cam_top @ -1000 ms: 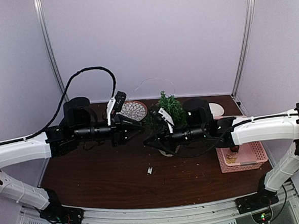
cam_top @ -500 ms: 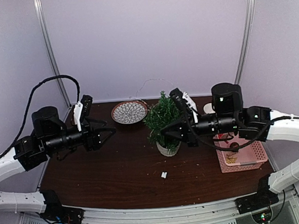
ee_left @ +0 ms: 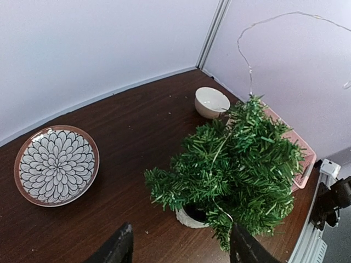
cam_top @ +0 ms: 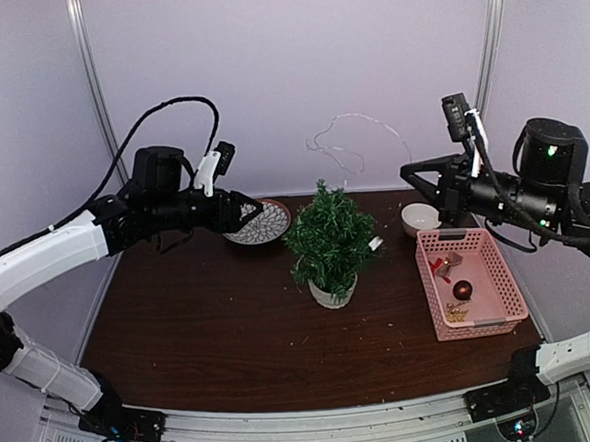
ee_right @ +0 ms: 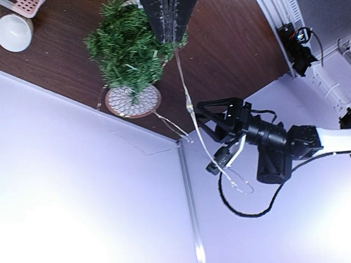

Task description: Decorate the small christmas tree

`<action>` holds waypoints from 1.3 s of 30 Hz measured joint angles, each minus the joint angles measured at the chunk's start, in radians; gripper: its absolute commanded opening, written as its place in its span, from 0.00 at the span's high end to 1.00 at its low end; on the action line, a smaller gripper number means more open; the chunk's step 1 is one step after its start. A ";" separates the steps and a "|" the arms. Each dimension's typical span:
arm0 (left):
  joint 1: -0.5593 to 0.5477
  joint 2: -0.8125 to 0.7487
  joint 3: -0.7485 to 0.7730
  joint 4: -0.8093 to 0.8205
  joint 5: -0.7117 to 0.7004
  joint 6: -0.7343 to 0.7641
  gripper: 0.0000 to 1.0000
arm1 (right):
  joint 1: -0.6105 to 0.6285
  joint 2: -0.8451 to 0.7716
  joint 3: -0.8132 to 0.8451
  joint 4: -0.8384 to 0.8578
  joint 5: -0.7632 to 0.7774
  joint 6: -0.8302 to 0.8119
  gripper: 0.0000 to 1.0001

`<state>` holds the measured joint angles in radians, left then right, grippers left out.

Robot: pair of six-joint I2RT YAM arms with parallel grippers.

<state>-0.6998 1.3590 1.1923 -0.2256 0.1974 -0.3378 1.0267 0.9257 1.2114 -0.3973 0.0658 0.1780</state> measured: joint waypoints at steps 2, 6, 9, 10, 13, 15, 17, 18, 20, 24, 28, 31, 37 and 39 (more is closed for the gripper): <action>0.018 0.059 0.043 0.006 0.048 0.007 0.36 | -0.002 -0.010 0.018 -0.023 0.090 0.001 1.00; 0.032 0.179 0.125 0.026 0.147 0.040 0.34 | -0.010 -0.013 0.056 -0.100 0.273 0.005 1.00; 0.031 0.253 0.183 0.030 0.216 0.071 0.33 | -0.023 -0.027 0.066 -0.160 0.392 0.011 1.00; 0.031 0.278 0.206 0.030 0.237 0.079 0.33 | -0.030 -0.037 0.068 -0.185 0.433 0.014 1.00; 0.031 0.340 0.262 0.029 0.277 0.105 0.33 | -0.049 -0.071 0.068 -0.240 0.512 0.030 1.00; 0.030 0.381 0.303 0.025 0.290 0.124 0.33 | -0.060 -0.092 0.068 -0.274 0.553 0.042 1.00; 0.030 0.412 0.333 0.023 0.297 0.137 0.33 | -0.068 -0.105 0.068 -0.306 0.590 0.060 1.00; 0.029 0.426 0.347 0.023 0.298 0.143 0.33 | -0.070 -0.113 0.068 -0.320 0.604 0.069 1.00; 0.029 0.441 0.366 0.017 0.301 0.156 0.33 | -0.072 -0.124 0.068 -0.353 0.632 0.092 1.00; 0.027 0.438 0.417 -0.020 0.315 0.203 0.34 | -0.075 -0.154 0.066 -0.414 0.669 0.138 1.00; 0.012 0.426 0.507 -0.051 0.318 0.293 0.31 | -0.075 -0.197 0.044 -0.431 0.669 0.164 1.00; -0.022 0.427 0.612 -0.069 0.315 0.371 0.27 | -0.076 -0.217 0.039 -0.430 0.650 0.167 1.00; -0.131 0.515 0.879 -0.090 0.288 0.560 0.25 | -0.076 -0.175 0.031 -0.412 0.561 0.146 1.00; -0.160 0.565 0.953 -0.092 0.286 0.607 0.25 | -0.076 -0.158 0.029 -0.409 0.537 0.138 1.00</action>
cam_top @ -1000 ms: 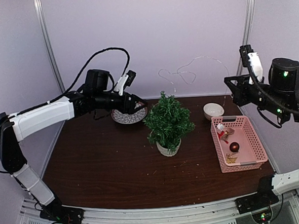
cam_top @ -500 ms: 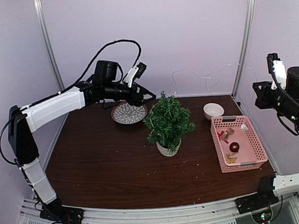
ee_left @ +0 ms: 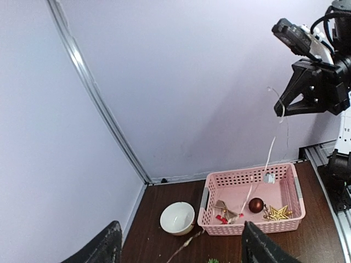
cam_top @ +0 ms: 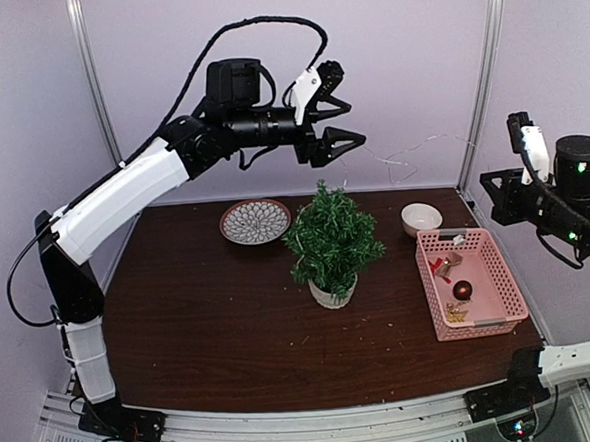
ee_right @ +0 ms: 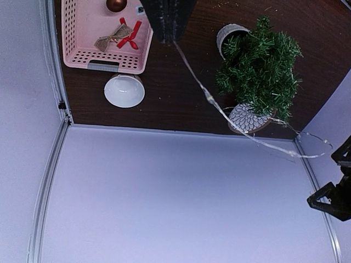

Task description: Decorate the small christmas tree

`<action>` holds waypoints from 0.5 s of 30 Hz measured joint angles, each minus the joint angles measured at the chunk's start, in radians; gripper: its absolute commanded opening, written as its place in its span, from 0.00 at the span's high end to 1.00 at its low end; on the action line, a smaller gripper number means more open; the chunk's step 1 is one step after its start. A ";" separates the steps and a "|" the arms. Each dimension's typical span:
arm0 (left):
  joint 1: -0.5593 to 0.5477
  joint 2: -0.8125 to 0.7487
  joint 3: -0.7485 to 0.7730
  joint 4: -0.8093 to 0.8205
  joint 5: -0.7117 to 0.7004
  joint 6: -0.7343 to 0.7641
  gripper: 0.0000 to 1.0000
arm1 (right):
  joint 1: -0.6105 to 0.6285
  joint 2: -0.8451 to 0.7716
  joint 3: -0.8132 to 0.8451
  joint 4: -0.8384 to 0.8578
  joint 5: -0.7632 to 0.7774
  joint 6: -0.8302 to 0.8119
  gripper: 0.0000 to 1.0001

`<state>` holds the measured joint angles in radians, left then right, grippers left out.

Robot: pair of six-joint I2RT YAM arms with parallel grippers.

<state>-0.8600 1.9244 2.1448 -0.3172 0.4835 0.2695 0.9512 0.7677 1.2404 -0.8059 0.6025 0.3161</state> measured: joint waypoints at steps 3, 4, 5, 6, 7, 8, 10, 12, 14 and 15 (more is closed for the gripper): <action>-0.026 0.064 0.062 -0.019 0.009 0.057 0.26 | 0.000 0.019 -0.001 0.010 -0.034 -0.008 1.00; -0.030 0.083 0.075 -0.028 0.016 0.075 0.26 | 0.000 0.024 -0.001 0.011 -0.045 -0.013 1.00; -0.032 0.096 0.079 -0.034 0.021 0.090 0.27 | 0.000 0.027 -0.001 0.011 -0.053 -0.018 1.00; -0.032 0.107 0.079 -0.051 0.029 0.106 0.27 | 0.000 0.031 -0.001 0.012 -0.060 -0.021 1.00; -0.034 0.117 0.079 -0.071 0.035 0.122 0.28 | 0.000 0.035 -0.001 0.013 -0.067 -0.024 1.00; -0.036 0.124 0.079 -0.088 0.042 0.138 0.29 | 0.000 0.038 -0.001 0.013 -0.072 -0.027 1.00; -0.038 0.132 0.079 -0.127 0.055 0.169 0.32 | 0.000 0.046 0.000 0.013 -0.082 -0.033 1.00; -0.039 0.133 0.079 -0.151 0.063 0.194 0.42 | 0.000 0.053 0.005 0.013 -0.087 -0.037 1.00; -0.040 0.133 0.078 -0.160 0.064 0.221 0.53 | 0.000 0.059 0.010 0.013 -0.091 -0.042 1.00; -0.040 0.133 0.076 -0.163 0.063 0.236 0.60 | 0.000 0.060 0.013 0.014 -0.092 -0.044 1.00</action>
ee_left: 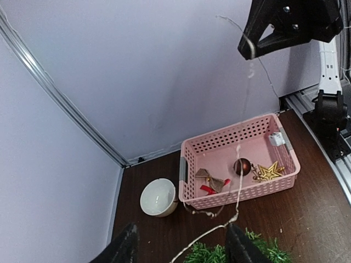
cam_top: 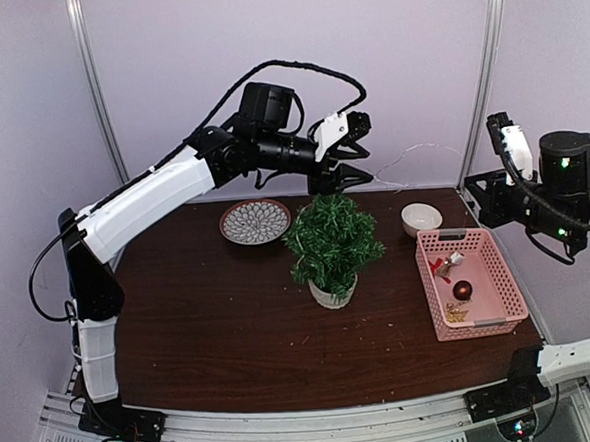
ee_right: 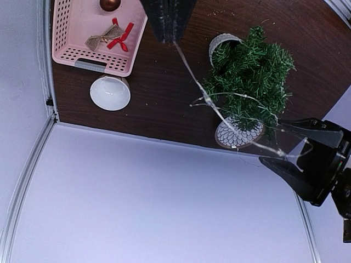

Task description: Decorate the small christmas tree

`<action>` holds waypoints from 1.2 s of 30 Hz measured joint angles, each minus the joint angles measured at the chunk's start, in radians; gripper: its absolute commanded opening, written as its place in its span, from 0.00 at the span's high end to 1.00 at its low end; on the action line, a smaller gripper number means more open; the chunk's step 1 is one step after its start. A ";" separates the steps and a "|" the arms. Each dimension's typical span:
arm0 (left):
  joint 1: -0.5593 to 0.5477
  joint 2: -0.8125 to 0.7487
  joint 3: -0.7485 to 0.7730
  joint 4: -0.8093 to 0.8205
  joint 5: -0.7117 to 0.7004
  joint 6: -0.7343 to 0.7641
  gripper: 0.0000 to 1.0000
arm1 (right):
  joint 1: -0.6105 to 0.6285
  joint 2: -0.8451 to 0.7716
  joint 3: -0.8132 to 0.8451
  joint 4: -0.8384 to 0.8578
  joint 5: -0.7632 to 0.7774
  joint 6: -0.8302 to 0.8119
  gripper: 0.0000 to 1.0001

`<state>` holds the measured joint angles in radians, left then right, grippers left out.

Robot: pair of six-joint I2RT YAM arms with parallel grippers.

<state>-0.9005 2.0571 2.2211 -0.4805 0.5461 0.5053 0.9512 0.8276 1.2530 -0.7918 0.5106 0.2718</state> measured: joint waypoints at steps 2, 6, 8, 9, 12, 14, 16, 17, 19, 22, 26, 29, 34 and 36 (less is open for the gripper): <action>0.000 0.000 -0.002 -0.006 -0.004 0.014 0.72 | 0.000 0.000 0.001 0.000 0.001 -0.002 1.00; 0.000 0.000 -0.002 -0.012 -0.010 0.049 0.95 | -0.007 0.002 0.002 -0.006 0.024 -0.002 1.00; 0.000 0.000 -0.003 -0.018 -0.014 0.061 1.00 | -0.027 0.002 0.002 -0.005 0.041 -0.001 1.00; 0.000 -0.002 -0.005 -0.023 -0.017 0.074 1.00 | -0.042 0.002 0.002 -0.005 0.048 0.001 1.00; 0.000 -0.010 -0.019 -0.037 -0.027 0.097 1.00 | -0.101 0.002 0.001 0.001 0.059 0.012 1.00; 0.000 -0.018 -0.029 -0.052 -0.034 0.109 1.00 | -0.132 0.004 -0.002 0.010 0.058 0.020 1.00; 0.000 -0.028 -0.037 -0.063 -0.043 0.117 1.00 | -0.165 0.011 -0.005 0.023 0.058 0.025 1.00; 0.000 -0.036 -0.043 -0.066 -0.050 0.118 1.00 | -0.184 0.018 -0.007 0.029 0.057 0.028 1.00; 0.000 -0.058 -0.068 -0.059 -0.060 0.115 1.00 | -0.226 0.026 -0.014 0.035 0.061 0.037 1.00; 0.004 -0.117 -0.135 -0.020 -0.068 0.099 1.00 | -0.322 0.038 -0.038 0.039 0.078 0.073 1.00; 0.020 -0.183 -0.190 0.024 -0.066 0.067 1.00 | -0.467 0.050 -0.090 0.022 0.100 0.133 1.00; 0.045 -0.222 -0.225 0.069 -0.063 0.036 1.00 | -0.566 0.045 -0.116 0.004 0.100 0.169 1.00; 0.080 -0.258 -0.297 0.128 -0.058 -0.013 1.00 | -0.671 0.034 -0.124 -0.026 0.098 0.196 1.00; 0.096 -0.273 -0.345 0.160 -0.055 -0.042 1.00 | -0.706 0.023 -0.130 -0.040 0.097 0.203 1.00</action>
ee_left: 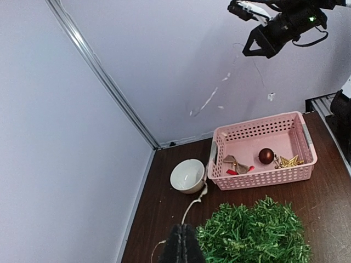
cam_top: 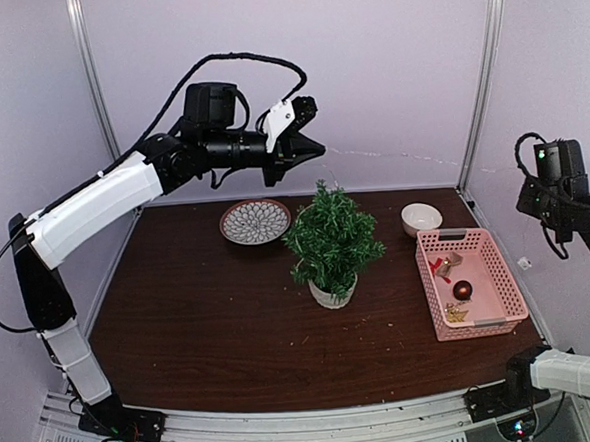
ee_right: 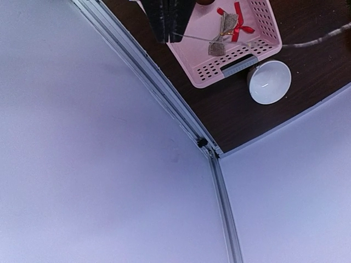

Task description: Decorate the small christmas tree

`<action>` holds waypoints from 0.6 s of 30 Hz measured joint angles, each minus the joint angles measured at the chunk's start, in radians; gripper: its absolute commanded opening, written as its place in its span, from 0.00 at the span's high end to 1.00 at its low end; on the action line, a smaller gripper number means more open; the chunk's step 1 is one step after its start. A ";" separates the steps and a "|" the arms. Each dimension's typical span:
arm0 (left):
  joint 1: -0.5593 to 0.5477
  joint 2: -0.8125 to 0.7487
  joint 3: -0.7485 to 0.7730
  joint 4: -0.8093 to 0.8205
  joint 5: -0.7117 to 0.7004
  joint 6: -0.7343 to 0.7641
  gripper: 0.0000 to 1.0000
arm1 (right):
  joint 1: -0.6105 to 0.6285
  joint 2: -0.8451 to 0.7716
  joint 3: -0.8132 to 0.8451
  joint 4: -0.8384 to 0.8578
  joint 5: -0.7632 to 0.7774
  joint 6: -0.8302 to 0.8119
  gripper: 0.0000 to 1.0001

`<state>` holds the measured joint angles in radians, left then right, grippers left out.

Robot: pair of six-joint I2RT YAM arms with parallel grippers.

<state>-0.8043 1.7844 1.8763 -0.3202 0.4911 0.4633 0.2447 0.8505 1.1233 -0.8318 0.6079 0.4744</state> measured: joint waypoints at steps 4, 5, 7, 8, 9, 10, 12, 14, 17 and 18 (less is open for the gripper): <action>0.036 -0.008 -0.053 0.049 -0.003 -0.050 1.00 | -0.050 -0.023 -0.008 -0.037 0.000 0.003 1.00; 0.044 -0.009 -0.061 0.060 -0.006 -0.062 1.00 | -0.060 -0.029 -0.011 -0.045 0.000 0.003 1.00; 0.059 -0.010 -0.071 0.084 -0.009 -0.087 1.00 | -0.078 -0.042 -0.018 -0.064 0.000 0.003 1.00; 0.065 -0.010 -0.072 0.093 -0.011 -0.098 1.00 | -0.086 -0.048 -0.020 -0.073 0.000 0.003 1.00; 0.071 -0.010 -0.076 0.106 -0.013 -0.112 1.00 | -0.094 -0.053 -0.023 -0.081 0.001 0.002 1.00; 0.076 -0.010 -0.076 0.118 -0.016 -0.122 1.00 | -0.102 -0.058 -0.024 -0.087 0.002 0.001 1.00; 0.084 -0.010 -0.079 0.143 -0.020 -0.142 1.00 | -0.122 -0.072 -0.028 -0.100 0.003 -0.001 1.00; 0.086 -0.010 -0.080 0.156 -0.026 -0.155 1.00 | -0.142 -0.086 -0.031 -0.110 0.002 -0.007 1.00; 0.088 -0.010 -0.080 0.172 -0.035 -0.168 1.00 | -0.175 -0.099 -0.031 -0.121 0.000 -0.022 1.00; 0.088 -0.010 -0.080 0.179 -0.036 -0.175 1.00 | -0.183 -0.103 -0.031 -0.123 -0.001 -0.026 1.00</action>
<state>-0.7162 1.7744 1.7966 -0.1413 0.4553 0.2882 0.0620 0.7475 1.0924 -0.9546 0.6067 0.4488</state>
